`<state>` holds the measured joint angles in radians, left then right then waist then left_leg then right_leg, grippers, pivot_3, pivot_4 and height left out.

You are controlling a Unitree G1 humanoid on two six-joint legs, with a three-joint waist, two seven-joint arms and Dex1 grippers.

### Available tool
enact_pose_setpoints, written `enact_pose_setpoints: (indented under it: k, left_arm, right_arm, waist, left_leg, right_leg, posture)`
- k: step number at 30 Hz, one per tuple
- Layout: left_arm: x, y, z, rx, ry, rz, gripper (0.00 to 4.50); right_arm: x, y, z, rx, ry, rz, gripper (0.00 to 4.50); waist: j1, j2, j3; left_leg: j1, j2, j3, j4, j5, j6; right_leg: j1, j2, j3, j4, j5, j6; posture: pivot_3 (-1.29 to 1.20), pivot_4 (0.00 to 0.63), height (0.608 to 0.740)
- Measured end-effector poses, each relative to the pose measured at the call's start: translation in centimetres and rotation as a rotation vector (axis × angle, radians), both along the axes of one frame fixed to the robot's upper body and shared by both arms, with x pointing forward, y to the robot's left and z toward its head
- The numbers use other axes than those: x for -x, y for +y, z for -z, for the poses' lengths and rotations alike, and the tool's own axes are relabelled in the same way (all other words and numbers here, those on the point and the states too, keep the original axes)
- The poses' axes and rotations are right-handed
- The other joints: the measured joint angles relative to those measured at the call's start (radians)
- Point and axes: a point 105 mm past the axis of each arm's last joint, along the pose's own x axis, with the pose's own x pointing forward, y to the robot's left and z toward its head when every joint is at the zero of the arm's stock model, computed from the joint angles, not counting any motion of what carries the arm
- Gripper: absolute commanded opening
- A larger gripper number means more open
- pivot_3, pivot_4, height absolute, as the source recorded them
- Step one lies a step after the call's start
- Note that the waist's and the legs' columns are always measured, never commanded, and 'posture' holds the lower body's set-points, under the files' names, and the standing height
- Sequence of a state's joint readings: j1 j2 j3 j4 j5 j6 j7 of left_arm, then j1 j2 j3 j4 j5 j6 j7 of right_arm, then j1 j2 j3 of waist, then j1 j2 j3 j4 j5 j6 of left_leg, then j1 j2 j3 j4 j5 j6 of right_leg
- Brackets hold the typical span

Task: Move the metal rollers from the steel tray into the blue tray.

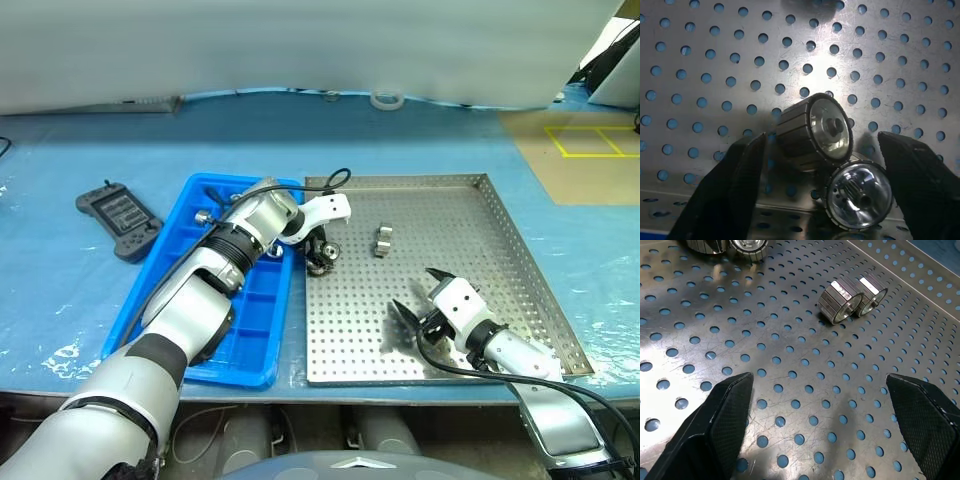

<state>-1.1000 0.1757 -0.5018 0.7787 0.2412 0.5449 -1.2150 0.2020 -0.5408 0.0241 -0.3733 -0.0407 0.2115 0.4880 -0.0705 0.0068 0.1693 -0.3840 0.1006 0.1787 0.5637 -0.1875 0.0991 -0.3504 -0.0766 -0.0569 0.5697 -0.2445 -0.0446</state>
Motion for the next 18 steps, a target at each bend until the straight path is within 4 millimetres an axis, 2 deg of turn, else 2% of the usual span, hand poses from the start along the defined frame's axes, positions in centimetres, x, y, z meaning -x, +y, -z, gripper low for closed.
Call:
enact_pose_setpoints:
  k: [3,5,11,14,16,18]
  left_arm:
    - [0.1,0.0,0.2,0.002,0.004,-0.001,2.93]
    - [0.2,0.2,0.3,0.002,0.008,0.003,2.60]
    - [0.3,0.2,0.4,0.019,0.009,-0.005,2.60]
    - [0.7,-0.1,-0.5,0.113,0.075,-0.008,2.60]
    - [1.4,-0.3,-0.4,0.176,0.145,0.012,2.60]
    - [2.5,-0.9,-0.8,0.261,0.241,0.046,2.60]
  right_arm:
    - [0.0,0.0,0.1,0.000,0.000,0.005,4.50]
    - [0.0,0.0,0.1,0.001,0.000,0.005,4.50]
    - [-0.1,0.0,0.0,0.002,-0.002,0.003,4.50]
    - [-0.1,0.0,0.0,-0.004,-0.005,-0.001,4.50]
    - [-0.3,0.1,-0.4,-0.009,-0.013,-0.005,4.50]
    - [-0.9,0.4,-1.2,-0.032,-0.023,-0.020,4.50]
  waist:
    - [0.001,0.001,-0.001]
    - [0.000,0.002,-0.002]
    - [-0.001,0.004,-0.004]
    - [-0.001,0.004,-0.004]
    - [-0.001,0.002,-0.002]
    - [-0.002,-0.001,0.001]
  left_leg:
    - [0.000,0.000,0.000,0.000,0.000,0.000]
    - [0.000,0.000,0.000,-0.001,0.000,0.000]
    - [0.000,0.000,0.000,-0.002,-0.002,-0.001]
    - [-0.002,0.000,0.000,-0.002,-0.002,-0.002]
    - [-0.007,0.000,0.000,-0.003,-0.002,-0.002]
    - [-0.021,0.000,0.000,-0.002,-0.002,-0.001]
  right_leg:
    - [0.000,0.000,0.000,0.000,0.000,0.000]
    - [0.000,0.000,0.000,-0.001,0.000,0.001]
    - [0.000,0.000,0.000,-0.003,-0.001,0.002]
    - [-0.002,0.000,0.000,-0.003,-0.002,0.003]
    - [-0.006,0.000,0.000,-0.003,-0.001,0.002]
    - [-0.019,0.000,0.000,-0.001,0.004,-0.006]
  posture:
    - [-0.39,0.150,0.740]
    - [-0.38,0.150,0.740]
    - [-0.38,0.150,0.740]
    - [-0.37,0.150,0.740]
    - [-0.37,0.150,0.740]
    - [-0.36,0.150,0.740]
